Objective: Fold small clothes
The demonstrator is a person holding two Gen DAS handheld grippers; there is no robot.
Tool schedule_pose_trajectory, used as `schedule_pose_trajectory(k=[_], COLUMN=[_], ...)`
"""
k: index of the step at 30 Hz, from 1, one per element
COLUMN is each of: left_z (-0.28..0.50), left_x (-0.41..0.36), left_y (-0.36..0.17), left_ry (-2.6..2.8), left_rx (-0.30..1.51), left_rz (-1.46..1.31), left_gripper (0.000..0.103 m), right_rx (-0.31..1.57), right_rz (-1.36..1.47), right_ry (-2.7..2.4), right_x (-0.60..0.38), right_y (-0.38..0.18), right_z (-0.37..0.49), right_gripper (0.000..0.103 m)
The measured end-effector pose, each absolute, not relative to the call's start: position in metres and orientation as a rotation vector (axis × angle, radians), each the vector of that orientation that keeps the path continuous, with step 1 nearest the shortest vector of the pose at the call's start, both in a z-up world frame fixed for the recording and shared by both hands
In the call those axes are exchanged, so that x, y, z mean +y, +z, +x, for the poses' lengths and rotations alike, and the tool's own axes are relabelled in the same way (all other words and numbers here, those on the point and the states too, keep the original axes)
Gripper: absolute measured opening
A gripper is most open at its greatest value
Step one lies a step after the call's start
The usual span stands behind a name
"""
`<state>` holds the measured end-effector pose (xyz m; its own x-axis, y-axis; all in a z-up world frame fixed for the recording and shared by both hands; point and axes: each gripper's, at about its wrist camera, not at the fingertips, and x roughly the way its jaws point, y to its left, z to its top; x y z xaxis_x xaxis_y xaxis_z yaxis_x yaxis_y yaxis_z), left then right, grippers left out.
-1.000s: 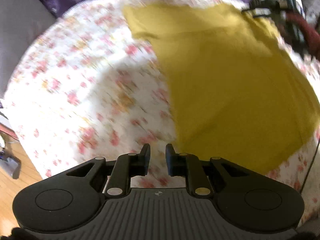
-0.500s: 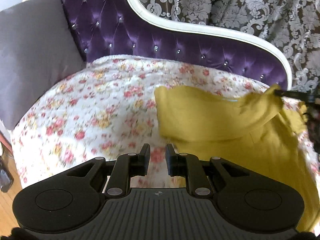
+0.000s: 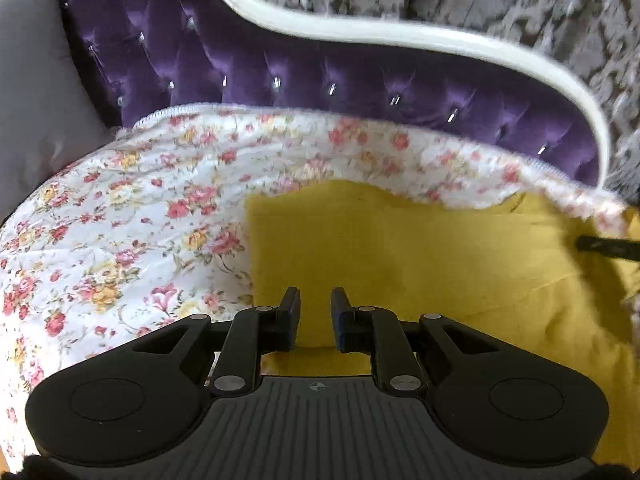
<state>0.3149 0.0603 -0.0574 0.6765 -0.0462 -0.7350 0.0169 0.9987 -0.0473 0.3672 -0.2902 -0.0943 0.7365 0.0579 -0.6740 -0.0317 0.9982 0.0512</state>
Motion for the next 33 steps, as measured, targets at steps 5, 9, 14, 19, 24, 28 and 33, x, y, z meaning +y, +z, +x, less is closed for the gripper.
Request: schedule_pose_trajectory(k=[5,9,14,19,24,28,33], left_z=[0.329,0.319,0.314,0.311,0.310,0.310,0.312], left_x=[0.063,0.062,0.058,0.059,0.055,0.056,0.059], left_y=[-0.092,-0.095,-0.098,-0.100,-0.101,-0.102,-0.101], left_ry=[0.022,0.016,0.031,0.020,0.009,0.007,-0.005], left_rx=[0.908,0.851,0.807,0.776,0.768,0.762,0.774], left_rz=[0.012,0.049,0.049,0.032,0.074,0.072,0.057], left_gripper=[0.017,0.018,0.020,0.022,0.023,0.023,0.023], right_rx=[0.699,0.666,0.607,0.583,0.587,0.626,0.719], right_rz=[0.083,0.088,0.136,0.155,0.176,0.179,0.193], right_ry=[0.009,-0.088,-0.188,-0.268,-0.345,-0.434,-0.481], right_x=[-0.328,-0.365,-0.419,-0.457,-0.490,-0.515,-0.532], right_y=[-0.085,-0.078,-0.074,-0.076,-0.083,-0.096,-0.120], right_z=[0.333,0.313,0.308,0.329,0.357,0.381,0.398], right_gripper=[0.046,0.053,0.056,0.058,0.058,0.058,0.046])
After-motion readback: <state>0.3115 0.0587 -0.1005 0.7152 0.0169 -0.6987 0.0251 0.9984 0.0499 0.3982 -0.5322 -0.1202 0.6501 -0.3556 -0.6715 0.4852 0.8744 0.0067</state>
